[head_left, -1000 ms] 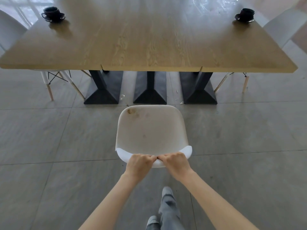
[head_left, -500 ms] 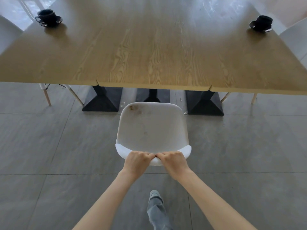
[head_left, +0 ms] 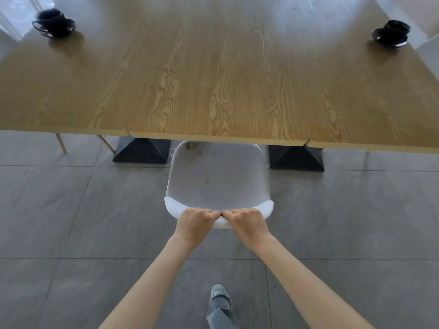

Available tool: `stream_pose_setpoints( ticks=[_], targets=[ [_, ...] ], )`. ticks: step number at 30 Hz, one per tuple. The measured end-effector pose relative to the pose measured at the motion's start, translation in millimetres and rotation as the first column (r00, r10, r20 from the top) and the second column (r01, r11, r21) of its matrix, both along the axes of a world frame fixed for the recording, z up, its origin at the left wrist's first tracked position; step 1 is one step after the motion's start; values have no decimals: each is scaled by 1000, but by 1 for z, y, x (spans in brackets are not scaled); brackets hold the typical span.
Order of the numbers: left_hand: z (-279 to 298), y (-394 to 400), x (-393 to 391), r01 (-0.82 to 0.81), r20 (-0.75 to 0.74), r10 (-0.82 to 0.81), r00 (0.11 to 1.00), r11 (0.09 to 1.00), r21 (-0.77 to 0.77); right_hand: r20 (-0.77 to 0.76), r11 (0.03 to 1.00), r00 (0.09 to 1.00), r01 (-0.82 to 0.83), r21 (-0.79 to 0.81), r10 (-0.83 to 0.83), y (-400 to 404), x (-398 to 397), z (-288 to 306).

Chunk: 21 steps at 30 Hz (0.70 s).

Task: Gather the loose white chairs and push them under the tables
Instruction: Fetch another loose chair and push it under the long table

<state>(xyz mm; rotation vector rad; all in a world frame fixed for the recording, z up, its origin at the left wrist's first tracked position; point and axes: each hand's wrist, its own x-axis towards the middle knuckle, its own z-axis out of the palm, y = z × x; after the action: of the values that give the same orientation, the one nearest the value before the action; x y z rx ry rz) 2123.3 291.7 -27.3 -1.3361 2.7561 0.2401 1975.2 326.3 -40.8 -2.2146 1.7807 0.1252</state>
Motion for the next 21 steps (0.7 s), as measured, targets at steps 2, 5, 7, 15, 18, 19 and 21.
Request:
stream_pose_setpoints(
  ticks=[2, 5, 7, 15, 18, 19, 21],
  targets=[
    [0, -8, -3, -3, -11, 3, 1000, 1000, 3, 3, 1000, 1000, -4, 4, 4, -8, -2, 0],
    [0, -18, -6, -12, 2, 12, 1000, 1000, -1, -1, 1000, 1000, -5, -8, 5, -19, -7, 0],
    [0, -24, -7, -11, 9, 11, 1000, 1000, -4, -2, 1000, 1000, -8, -13, 8, -25, -8, 0],
    [-1, -37, -16, 17, 57, -16, 998, 1000, -8, -2, 1000, 1000, -17, -5, 17, -38, -17, 2],
    [-2, -38, -18, 16, 71, -14, 997, 1000, -20, -5, 1000, 1000, -21, 4, 21, -40, -20, 3],
    [-3, -38, -18, 17, 74, -15, 997, 999, -30, -4, 1000, 1000, -24, 1, 24, -40, -20, 3],
    [-3, -38, -18, 23, 75, -20, 997, 999, -41, -1, 1000, 1000, -23, -4, 23, -40, -21, 2]
  ],
)
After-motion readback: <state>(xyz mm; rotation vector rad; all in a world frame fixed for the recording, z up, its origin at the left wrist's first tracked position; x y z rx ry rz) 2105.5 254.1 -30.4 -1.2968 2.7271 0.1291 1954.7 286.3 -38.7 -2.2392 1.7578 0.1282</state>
